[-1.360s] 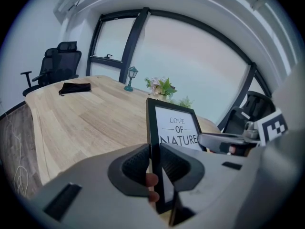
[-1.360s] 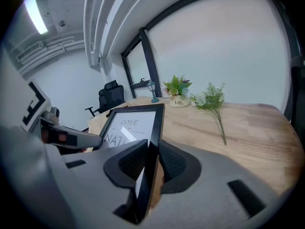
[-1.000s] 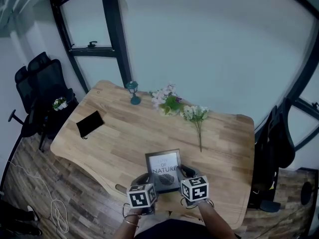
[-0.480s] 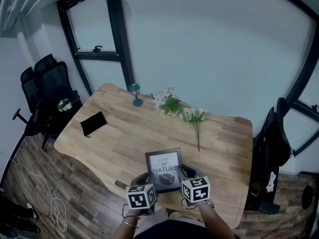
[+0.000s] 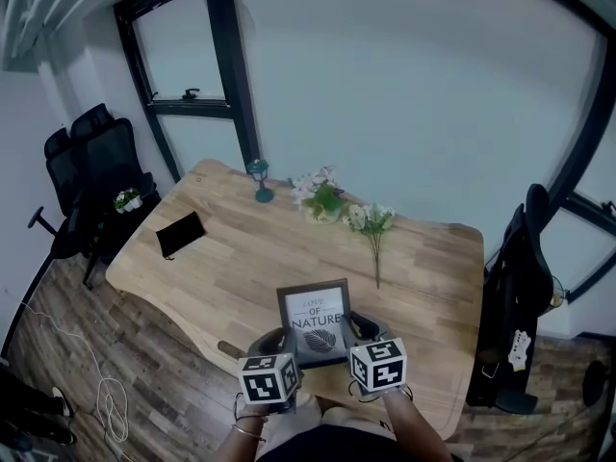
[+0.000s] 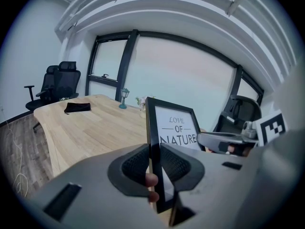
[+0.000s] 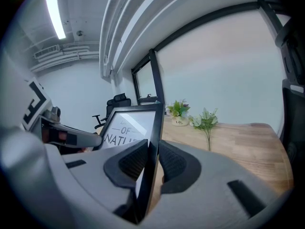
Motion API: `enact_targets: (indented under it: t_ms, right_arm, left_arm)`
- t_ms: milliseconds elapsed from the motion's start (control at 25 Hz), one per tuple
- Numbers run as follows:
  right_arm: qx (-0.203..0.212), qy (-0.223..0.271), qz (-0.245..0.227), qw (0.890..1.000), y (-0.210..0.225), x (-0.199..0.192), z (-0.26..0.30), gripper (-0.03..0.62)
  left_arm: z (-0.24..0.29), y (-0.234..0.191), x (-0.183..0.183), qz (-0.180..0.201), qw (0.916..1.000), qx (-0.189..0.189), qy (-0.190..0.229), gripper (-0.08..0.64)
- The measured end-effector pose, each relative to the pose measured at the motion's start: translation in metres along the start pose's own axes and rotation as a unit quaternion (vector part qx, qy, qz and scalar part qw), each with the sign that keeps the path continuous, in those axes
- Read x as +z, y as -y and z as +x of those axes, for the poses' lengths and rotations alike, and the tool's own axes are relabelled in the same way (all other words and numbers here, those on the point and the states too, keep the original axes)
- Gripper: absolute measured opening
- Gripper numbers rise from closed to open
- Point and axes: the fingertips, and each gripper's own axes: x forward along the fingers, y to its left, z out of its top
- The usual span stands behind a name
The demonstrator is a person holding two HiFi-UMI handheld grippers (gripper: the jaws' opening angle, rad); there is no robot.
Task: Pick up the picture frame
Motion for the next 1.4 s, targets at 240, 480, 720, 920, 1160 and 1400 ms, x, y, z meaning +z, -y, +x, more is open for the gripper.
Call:
enact_targets:
  t_ms: [240, 480, 720, 920, 1160, 1400]
  right_arm:
    - [0.004, 0.016, -0.006, 1.0, 0.006, 0.01, -0.014, 0.075]
    - [0.008, 0.033, -0.018, 0.999, 0.012, 0.023, -0.027, 0.075]
    - [0.019, 0.051, -0.029, 0.998, 0.013, 0.033, -0.041, 0.075]
    - [0.026, 0.066, -0.04, 0.997, 0.013, 0.042, -0.052, 0.075]
    - [0.031, 0.085, -0.048, 0.995, 0.011, 0.054, -0.063, 0.075]
    - [0.029, 0.102, -0.053, 0.993, 0.011, 0.066, -0.07, 0.075]
  left_arm:
    - [-0.006, 0.015, 0.007, 0.007, 0.9999, 0.002, 0.014, 0.066]
    - [-0.013, 0.029, 0.015, 0.011, 0.9996, 0.005, 0.027, 0.066]
    - [-0.023, 0.041, 0.02, 0.015, 0.999, 0.011, 0.041, 0.066]
    - [-0.033, 0.05, 0.025, 0.015, 0.9983, 0.016, 0.055, 0.066]
    - [-0.044, 0.057, 0.033, 0.023, 0.9969, 0.021, 0.073, 0.066]
    - [-0.049, 0.062, 0.045, 0.028, 0.9959, 0.019, 0.084, 0.066]
